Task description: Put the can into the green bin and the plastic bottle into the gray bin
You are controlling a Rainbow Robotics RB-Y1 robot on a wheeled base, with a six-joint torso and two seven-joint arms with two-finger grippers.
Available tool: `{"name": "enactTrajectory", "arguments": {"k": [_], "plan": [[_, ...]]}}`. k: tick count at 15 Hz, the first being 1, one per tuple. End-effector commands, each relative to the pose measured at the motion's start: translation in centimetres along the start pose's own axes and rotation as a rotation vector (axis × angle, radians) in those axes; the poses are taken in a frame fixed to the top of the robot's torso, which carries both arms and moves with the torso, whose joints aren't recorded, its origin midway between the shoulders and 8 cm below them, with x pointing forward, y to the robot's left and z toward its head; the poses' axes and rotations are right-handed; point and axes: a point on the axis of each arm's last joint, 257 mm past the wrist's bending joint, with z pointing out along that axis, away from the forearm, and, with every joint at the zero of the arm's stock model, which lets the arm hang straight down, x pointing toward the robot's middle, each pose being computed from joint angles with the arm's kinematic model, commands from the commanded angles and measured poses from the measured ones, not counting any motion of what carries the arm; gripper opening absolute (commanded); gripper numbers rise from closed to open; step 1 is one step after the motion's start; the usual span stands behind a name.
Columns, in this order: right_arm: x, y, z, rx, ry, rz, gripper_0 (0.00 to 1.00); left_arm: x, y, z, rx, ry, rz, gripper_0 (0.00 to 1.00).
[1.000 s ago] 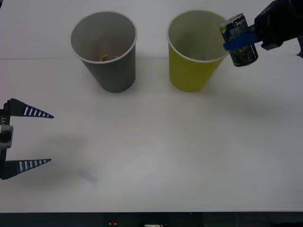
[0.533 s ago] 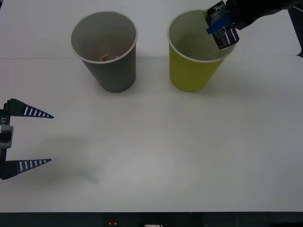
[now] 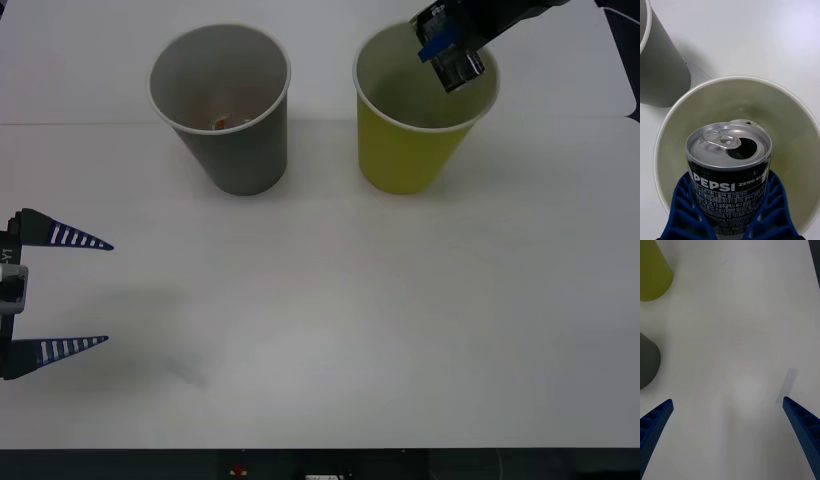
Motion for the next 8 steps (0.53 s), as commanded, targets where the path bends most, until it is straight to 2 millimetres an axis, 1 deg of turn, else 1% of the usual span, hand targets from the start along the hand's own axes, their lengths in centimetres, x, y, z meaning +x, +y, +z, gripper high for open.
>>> {"name": "enactTrajectory", "arguments": {"k": [1, 2, 3, 4, 6, 8], "plan": [[-0.1, -0.1, 0.0, 0.002, -0.002, -0.039, 0.35, 0.0, 0.0, 0.0, 0.0, 0.0, 0.0, 1.0], [0.0, -0.1, 0.0, 0.004, -0.001, -0.05, 0.67, 0.0, 0.0, 0.0, 0.0, 0.0, 0.0, 1.0], [0.0, -0.2, -0.1, 0.004, -0.001, -0.061, 0.87, 0.0, 0.0, 0.0, 0.0, 0.0, 0.0, 1.0], [0.0, -0.2, -0.2, 0.001, -0.002, -0.064, 1.0, 0.0, 0.0, 0.0, 0.0, 0.0, 0.0, 1.0], [0.1, -0.2, -0.3, -0.003, -0.004, -0.063, 1.0, 0.0, 0.0, 0.0, 0.0, 0.0, 0.0, 1.0], [0.4, -0.5, -1.0, -0.011, -0.002, -0.074, 1.0, 0.0, 0.0, 0.0, 0.0, 0.0, 0.0, 1.0]]}}
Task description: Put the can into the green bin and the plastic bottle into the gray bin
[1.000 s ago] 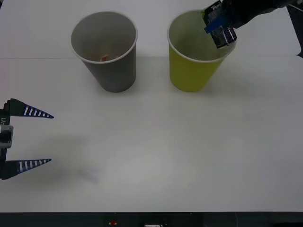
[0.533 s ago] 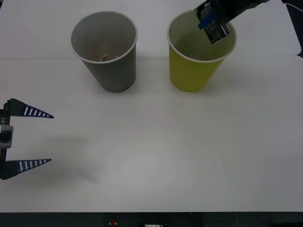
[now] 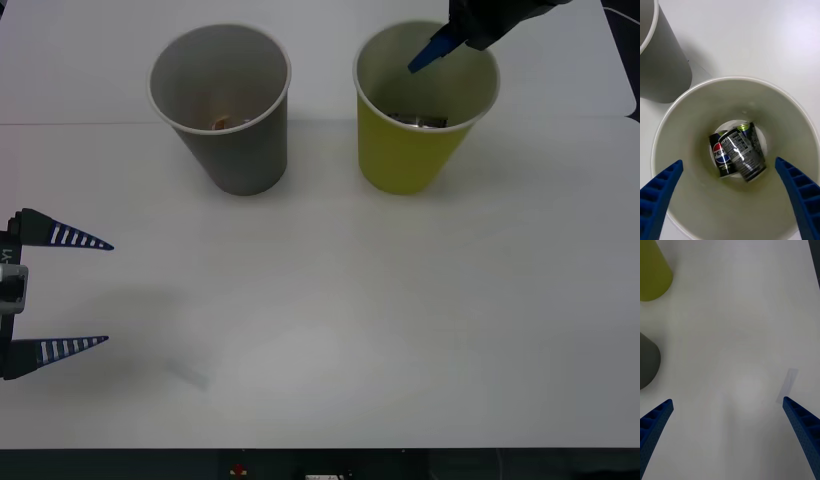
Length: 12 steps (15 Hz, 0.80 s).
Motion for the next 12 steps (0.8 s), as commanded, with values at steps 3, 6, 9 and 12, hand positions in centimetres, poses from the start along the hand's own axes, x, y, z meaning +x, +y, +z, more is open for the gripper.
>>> {"name": "enactTrajectory", "arguments": {"k": [3, 6, 9, 12], "plan": [[0.4, 0.2, -2.7, -0.075, -0.035, -0.014, 1.0, 0.0, 0.0, 0.0, 0.0, 0.0, 0.0, 1.0], [1.0, 1.1, -4.8, -0.151, -0.103, -0.019, 1.0, 0.0, 0.0, 0.0, 0.0, 0.0, 0.0, 1.0], [2.9, 2.1, -6.5, -0.154, -0.156, -0.076, 1.0, 0.0, 0.0, 0.0, 0.0, 0.0, 0.0, 1.0], [5.8, 3.6, -7.9, -0.172, -0.184, -0.135, 1.0, 0.0, 0.0, 0.0, 0.0, 0.0, 0.0, 1.0]]}}
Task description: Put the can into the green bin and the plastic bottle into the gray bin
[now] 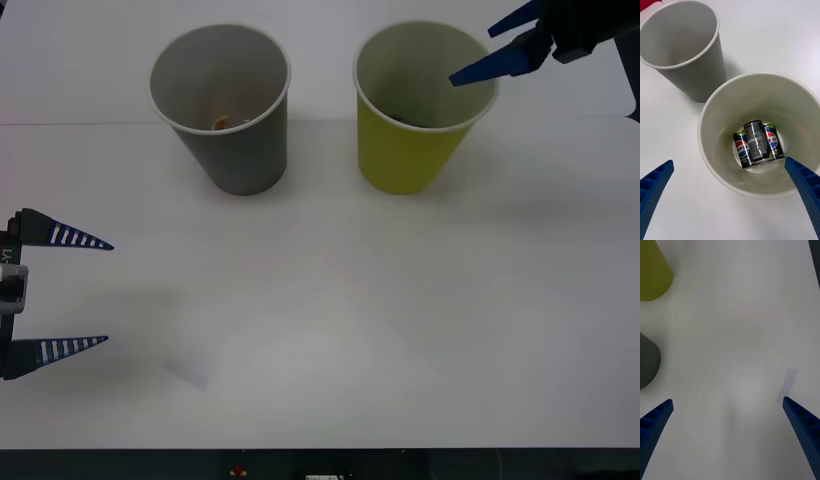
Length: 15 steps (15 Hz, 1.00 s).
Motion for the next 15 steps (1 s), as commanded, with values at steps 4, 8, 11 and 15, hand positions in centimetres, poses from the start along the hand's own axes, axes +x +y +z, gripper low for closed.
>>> {"name": "enactTrajectory", "arguments": {"k": [4, 8, 11, 15], "plan": [[5.1, 3.7, -2.8, -0.067, -0.057, -0.173, 1.0, 0.0, 0.0, 0.0, 0.0, 0.0, 0.0, 1.0], [8.9, 5.5, -3.4, -0.101, -0.073, -0.292, 1.0, 0.0, 0.0, 0.0, 0.0, 0.0, 0.0, 1.0], [11.9, 6.8, -3.7, -0.104, -0.059, -0.374, 1.0, 0.0, 0.0, 0.0, 0.0, 0.0, 0.0, 1.0], [15.8, 7.9, -3.8, -0.122, -0.045, -0.438, 1.0, 0.0, 0.0, 0.0, 0.0, 0.0, 0.0, 1.0]]}}
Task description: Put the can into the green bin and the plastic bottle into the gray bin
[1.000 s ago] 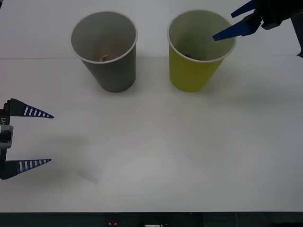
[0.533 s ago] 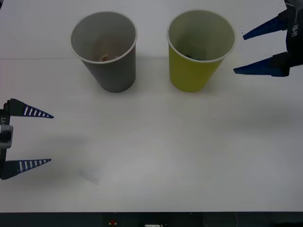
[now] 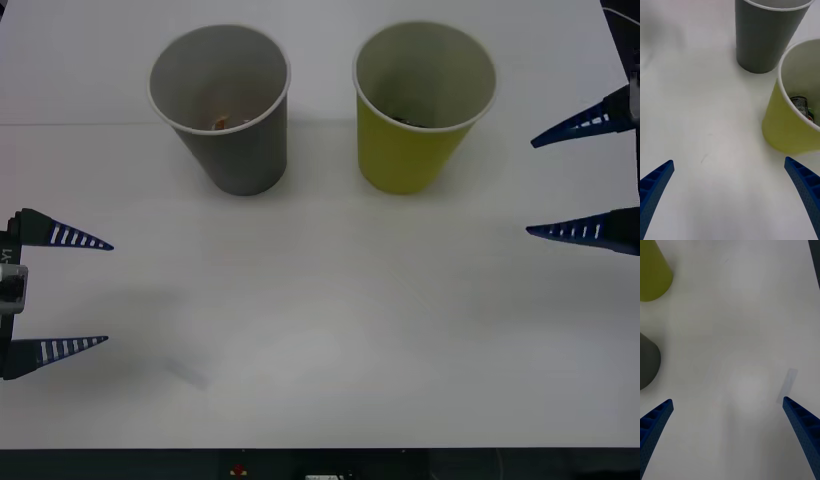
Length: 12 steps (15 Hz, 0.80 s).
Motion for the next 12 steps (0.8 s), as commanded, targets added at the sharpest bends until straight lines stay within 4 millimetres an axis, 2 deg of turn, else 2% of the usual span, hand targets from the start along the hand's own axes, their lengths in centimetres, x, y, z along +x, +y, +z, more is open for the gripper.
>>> {"name": "enactTrajectory", "arguments": {"k": [1, 3, 7, 12], "plan": [[2.1, 1.6, -0.1, -0.016, 0.009, -0.036, 1.0, 0.0, 0.0, 0.0, 0.0, 0.0, 0.0, 1.0], [3.6, 2.5, -0.1, -0.025, 0.021, -0.055, 1.0, 0.0, 0.0, 0.0, 0.0, 0.0, 0.0, 1.0], [6.4, 6.2, 0.4, -0.079, 0.025, -0.085, 1.0, 0.0, 0.0, 0.0, 0.0, 0.0, 0.0, 1.0], [7.4, 7.3, 0.6, -0.072, 0.008, -0.123, 1.0, 0.0, 0.0, 0.0, 0.0, 0.0, 0.0, 1.0]]}}
